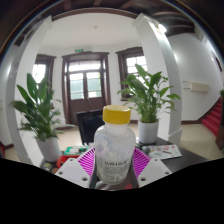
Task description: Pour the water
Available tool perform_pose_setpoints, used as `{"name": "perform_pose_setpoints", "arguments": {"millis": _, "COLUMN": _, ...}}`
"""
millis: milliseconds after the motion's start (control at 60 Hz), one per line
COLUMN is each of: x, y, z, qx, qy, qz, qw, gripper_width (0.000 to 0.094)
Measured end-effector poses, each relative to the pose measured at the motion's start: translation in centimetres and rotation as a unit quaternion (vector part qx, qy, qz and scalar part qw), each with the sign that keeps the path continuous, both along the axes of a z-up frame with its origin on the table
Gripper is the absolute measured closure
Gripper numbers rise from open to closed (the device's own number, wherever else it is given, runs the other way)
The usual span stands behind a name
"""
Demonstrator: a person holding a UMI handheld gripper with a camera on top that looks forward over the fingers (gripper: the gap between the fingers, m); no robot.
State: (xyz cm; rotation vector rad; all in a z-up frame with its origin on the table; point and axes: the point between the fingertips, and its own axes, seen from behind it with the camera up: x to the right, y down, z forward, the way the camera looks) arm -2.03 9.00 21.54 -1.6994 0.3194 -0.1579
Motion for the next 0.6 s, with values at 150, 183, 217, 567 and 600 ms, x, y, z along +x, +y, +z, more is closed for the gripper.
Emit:
{"name": "perform_pose_setpoints", "arguments": {"millis": 150, "x": 4.4, "y": 0.2, "z": -6.0, "qx": -0.048, "qy": -0.032, "qz": -0.032, "qw": 0.998, "gripper_width": 0.0454}}
{"name": "perform_pose_setpoints", "arguments": {"millis": 183, "x": 4.9, "y": 0.3, "z": -7.1, "qx": -0.055, "qy": -0.040, "qz": -0.036, "qw": 0.997, "gripper_width": 0.0455}}
{"name": "perform_pose_setpoints", "arguments": {"millis": 217, "x": 5.5, "y": 0.2, "z": -8.2, "qx": -0.064, "qy": -0.051, "qz": -0.040, "qw": 0.996, "gripper_width": 0.0455}}
{"name": "perform_pose_setpoints", "arguments": {"millis": 567, "x": 7.0, "y": 0.0, "z": -16.1, "qx": -0.085, "qy": -0.035, "qz": -0.039, "qw": 0.995, "gripper_width": 0.0446}}
{"name": "perform_pose_setpoints", "arguments": {"millis": 600, "x": 7.0, "y": 0.0, "z": -16.2, "qx": -0.086, "qy": -0.037, "qz": -0.038, "qw": 0.995, "gripper_width": 0.0447}}
